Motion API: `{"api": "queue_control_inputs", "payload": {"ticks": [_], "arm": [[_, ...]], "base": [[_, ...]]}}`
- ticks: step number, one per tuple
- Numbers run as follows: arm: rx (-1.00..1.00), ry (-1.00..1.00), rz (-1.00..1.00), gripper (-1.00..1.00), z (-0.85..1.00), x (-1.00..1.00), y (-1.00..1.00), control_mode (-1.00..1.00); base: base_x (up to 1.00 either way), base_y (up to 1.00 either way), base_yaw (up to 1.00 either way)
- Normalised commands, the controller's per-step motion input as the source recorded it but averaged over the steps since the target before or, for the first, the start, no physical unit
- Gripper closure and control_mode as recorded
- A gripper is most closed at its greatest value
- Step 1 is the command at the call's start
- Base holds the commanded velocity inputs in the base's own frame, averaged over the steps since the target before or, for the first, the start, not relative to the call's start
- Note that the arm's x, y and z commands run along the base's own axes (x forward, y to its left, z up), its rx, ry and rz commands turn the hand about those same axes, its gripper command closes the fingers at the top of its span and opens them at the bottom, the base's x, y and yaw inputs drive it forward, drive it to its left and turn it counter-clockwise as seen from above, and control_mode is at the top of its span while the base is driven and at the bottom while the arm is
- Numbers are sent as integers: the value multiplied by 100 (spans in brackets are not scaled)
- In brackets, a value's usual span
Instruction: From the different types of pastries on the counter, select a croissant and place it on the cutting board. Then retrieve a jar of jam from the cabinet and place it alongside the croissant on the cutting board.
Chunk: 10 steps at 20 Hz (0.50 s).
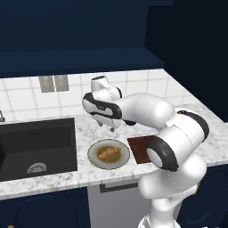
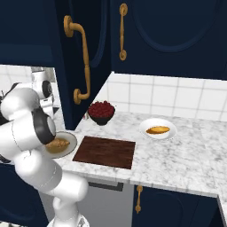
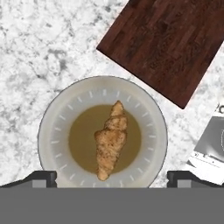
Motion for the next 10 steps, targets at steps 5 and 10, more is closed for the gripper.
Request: {"api": "queue_control_inputs", "payload": {"ticks": [5, 10], "arm": [[0, 11, -16, -100, -17, -5, 0, -100], [0, 5, -13, -100, -18, 0, 0, -100]], "base": [[0, 0, 0], [0, 0, 0]]}}
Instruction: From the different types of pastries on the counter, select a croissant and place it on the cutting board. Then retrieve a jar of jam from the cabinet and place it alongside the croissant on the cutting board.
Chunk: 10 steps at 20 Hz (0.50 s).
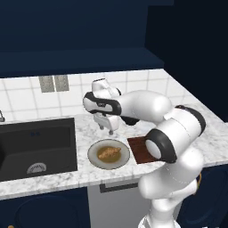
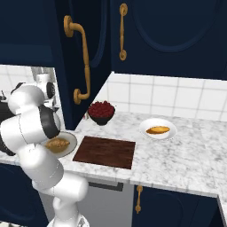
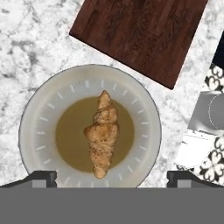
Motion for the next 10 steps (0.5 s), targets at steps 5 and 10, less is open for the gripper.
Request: {"api": "queue_control_inputs", "payload": {"ticks": [5, 10], "arm": [[0, 4, -7, -100, -18, 0, 0, -100], [0, -1, 0, -100, -50, 6, 0, -100]], "base": [[0, 0, 0], [0, 0, 0]]}}
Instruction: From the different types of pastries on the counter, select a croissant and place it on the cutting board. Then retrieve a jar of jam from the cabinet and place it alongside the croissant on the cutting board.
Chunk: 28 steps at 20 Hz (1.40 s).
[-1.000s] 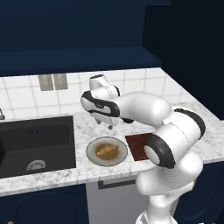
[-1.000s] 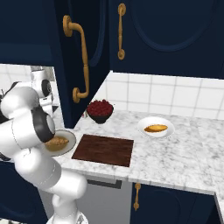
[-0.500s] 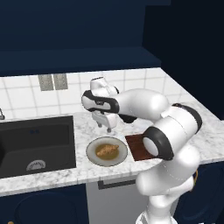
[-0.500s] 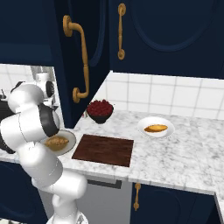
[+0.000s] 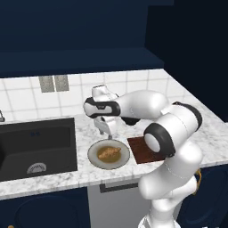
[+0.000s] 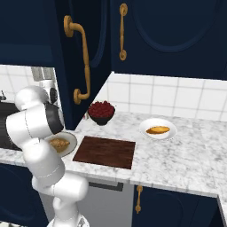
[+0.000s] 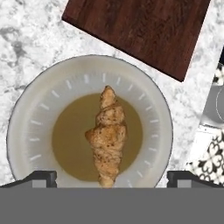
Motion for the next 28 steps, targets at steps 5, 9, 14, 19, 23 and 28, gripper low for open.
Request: {"api": "queue_control_inputs", "payload": {"ticks": [5, 9, 14, 19, 23, 28], "arm": [[0, 0, 0, -100, -39, 2, 0, -100], [0, 3, -2, -100, -15, 0, 0, -100], [0, 8, -1, -100, -11, 0, -6, -100], [0, 5, -1, -100, -27, 0, -5, -100], [0, 0, -4, -100, -37, 0, 0, -100], [0, 7, -2, -100, -18, 0, 0, -100]], "base": [[0, 0, 0], [0, 0, 0], [0, 0, 0], [0, 0, 0], [0, 0, 0], [0, 0, 0]]}}
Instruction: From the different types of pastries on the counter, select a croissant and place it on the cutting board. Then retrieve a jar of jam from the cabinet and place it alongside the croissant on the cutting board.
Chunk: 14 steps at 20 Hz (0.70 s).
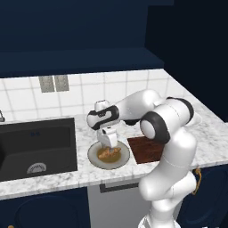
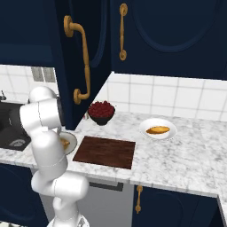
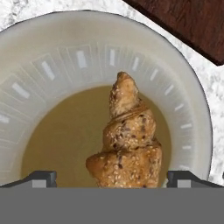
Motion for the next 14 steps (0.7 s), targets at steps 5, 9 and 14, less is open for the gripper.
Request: {"api": "queue_control_inputs", "payload": {"ticks": [5, 9, 14], "arm": [[0, 2, 0, -100, -24, -4, 0, -100], [0, 0, -5, -100, -52, -25, 0, -100], [0, -3, -11, -100, -78, -57, 0, -100]], "base": [[0, 0, 0], [0, 0, 0], [0, 0, 0]]}}
